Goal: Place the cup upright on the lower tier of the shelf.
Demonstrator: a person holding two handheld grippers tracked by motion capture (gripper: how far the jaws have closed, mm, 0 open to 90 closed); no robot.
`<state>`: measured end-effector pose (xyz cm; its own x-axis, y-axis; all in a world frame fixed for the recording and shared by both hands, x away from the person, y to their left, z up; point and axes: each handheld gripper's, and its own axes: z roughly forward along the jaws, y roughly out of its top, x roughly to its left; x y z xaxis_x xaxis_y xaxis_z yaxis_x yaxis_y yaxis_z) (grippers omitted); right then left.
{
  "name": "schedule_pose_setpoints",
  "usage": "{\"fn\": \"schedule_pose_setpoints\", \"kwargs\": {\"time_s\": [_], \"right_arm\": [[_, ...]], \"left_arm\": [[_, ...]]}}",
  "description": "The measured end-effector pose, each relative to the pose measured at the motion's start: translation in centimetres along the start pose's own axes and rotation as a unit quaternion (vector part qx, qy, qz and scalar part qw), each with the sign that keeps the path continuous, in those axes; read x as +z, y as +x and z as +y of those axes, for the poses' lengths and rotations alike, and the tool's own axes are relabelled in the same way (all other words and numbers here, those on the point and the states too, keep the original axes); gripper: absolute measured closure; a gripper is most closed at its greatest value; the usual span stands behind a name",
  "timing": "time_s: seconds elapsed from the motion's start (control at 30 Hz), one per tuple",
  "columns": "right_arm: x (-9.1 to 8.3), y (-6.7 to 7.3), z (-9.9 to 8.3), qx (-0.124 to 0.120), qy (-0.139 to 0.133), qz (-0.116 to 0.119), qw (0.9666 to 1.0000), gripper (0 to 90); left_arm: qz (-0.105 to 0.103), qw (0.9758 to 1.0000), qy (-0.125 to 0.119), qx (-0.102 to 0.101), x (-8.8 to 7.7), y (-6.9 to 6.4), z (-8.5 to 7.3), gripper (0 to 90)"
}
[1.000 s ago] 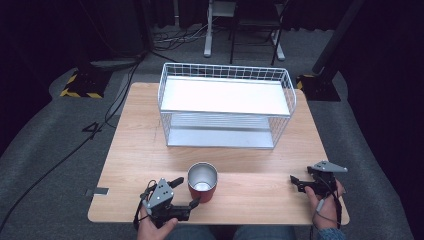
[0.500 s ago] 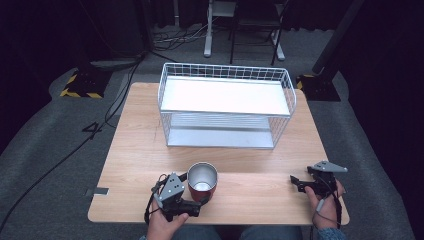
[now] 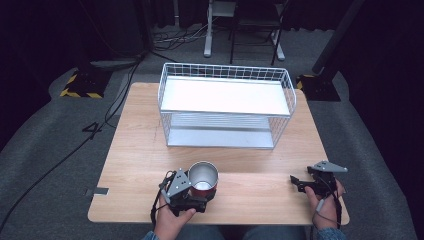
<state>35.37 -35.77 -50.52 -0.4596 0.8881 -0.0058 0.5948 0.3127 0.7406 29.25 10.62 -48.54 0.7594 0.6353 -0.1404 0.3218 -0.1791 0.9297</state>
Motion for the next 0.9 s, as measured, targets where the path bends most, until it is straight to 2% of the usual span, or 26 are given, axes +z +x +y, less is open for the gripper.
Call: {"fn": "schedule_pose_setpoints", "kwargs": {"time_s": [0.17, 0.2, 0.4, 0.9], "right_arm": [[0.0, 0.01, 0.0, 0.0, 0.0, 0.0, 1.0, 16.2], [-0.01, 0.01, 0.0, 0.0, 0.0, 0.0, 1.0, 16.2], [-0.01, 0.02, 0.0, -0.001, 0.0, -0.001, 1.0, 16.1], [-0.02, 0.07, -0.01, -0.002, -0.002, -0.004, 1.0, 16.2]], "left_arm": [[0.004, 1.0, -0.003, 0.006, 0.24, -0.01, -0.07, 5.3], [0.009, 0.9999, -0.006, 0.008, 0.32, -0.1, -0.1, 5.3], [0.018, 0.9998, -0.008, 0.006, 0.38, -0.23, -0.11, 6.1], [0.016, 0.9996, 0.008, 0.019, 0.3, -0.56, 0.41, 6.6]]}}
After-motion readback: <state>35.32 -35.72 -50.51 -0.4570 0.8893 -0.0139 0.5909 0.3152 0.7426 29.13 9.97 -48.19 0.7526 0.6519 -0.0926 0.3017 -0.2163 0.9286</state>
